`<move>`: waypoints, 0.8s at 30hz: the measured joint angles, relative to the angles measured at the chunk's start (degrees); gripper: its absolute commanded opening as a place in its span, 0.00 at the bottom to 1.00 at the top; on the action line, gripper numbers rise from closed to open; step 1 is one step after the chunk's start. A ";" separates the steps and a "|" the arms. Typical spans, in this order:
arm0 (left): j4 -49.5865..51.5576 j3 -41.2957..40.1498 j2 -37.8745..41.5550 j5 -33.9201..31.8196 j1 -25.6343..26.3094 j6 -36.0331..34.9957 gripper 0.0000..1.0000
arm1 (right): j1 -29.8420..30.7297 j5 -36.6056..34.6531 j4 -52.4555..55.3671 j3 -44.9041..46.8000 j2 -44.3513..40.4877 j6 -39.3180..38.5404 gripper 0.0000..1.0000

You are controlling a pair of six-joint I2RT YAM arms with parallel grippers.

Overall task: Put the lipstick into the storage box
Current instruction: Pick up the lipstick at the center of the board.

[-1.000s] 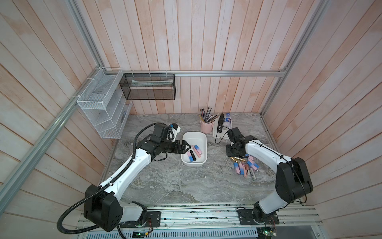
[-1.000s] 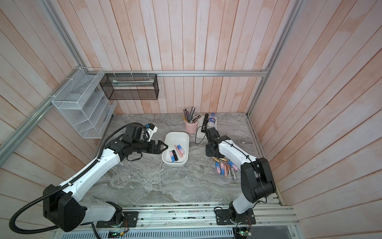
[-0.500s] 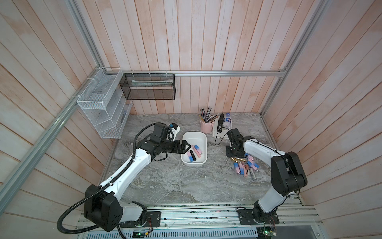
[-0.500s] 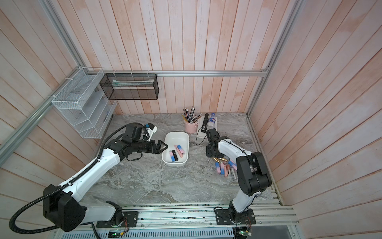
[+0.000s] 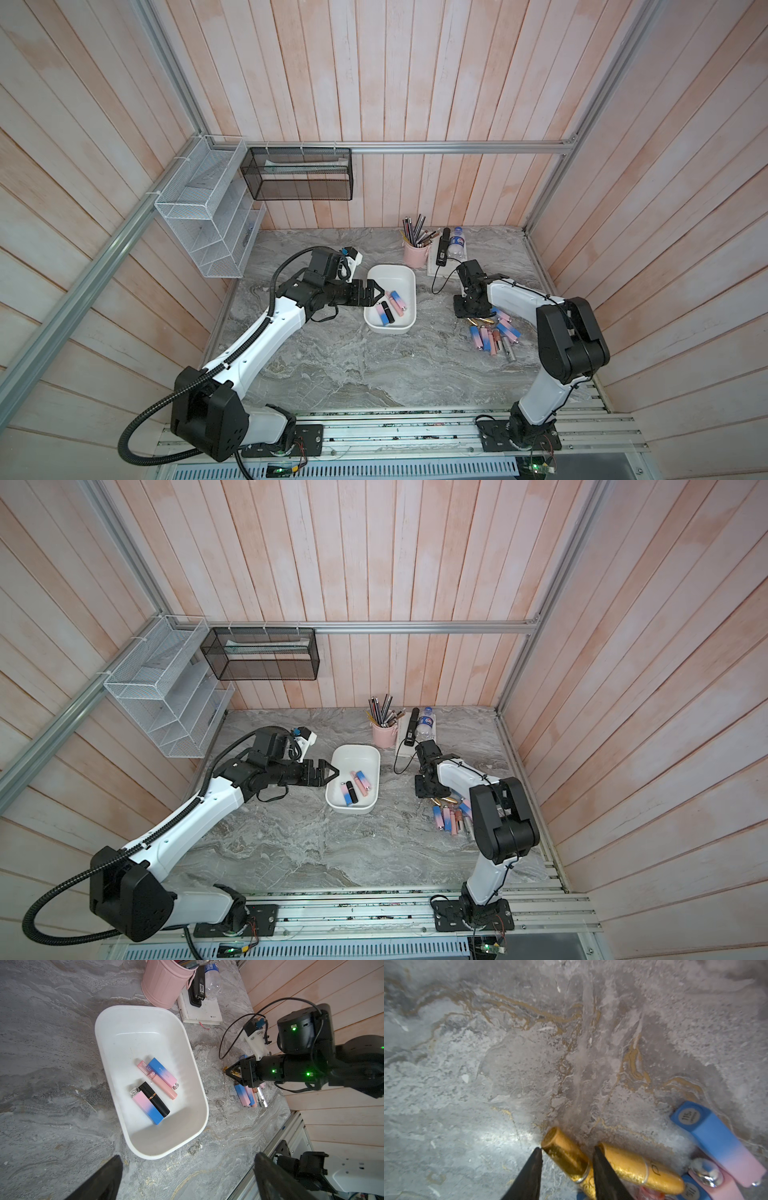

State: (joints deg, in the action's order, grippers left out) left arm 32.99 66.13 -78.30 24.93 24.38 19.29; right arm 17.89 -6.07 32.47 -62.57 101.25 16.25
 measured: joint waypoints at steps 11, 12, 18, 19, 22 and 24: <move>-0.52 0.09 -0.46 -0.35 0.00 0.94 1.00 | 0.00 1.90 -0.48 -0.28 1.62 -1.03 0.22; -0.52 0.09 -0.52 -0.37 0.00 0.94 1.00 | 0.00 1.92 -0.35 -0.37 1.62 -1.03 0.21; -0.63 0.59 -0.81 -0.70 0.00 0.90 1.00 | -0.04 2.10 1.36 -2.45 1.62 -0.98 0.20; -0.63 0.76 -0.83 -0.81 0.00 0.87 1.00 | -0.04 2.12 1.79 -3.15 1.60 -0.87 0.20; -0.66 1.22 -0.87 -1.09 -0.02 0.66 1.00 | 0.04 2.21 3.23 -6.05 1.49 -0.70 0.20; -0.59 1.60 -1.05 -1.29 0.00 0.31 1.00 | 0.35 2.32 4.55 -8.98 1.22 -0.35 0.20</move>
State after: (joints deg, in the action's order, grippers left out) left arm 32.40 67.72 -79.35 23.64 24.38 19.59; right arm 18.24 -3.75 37.01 -71.55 102.48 15.90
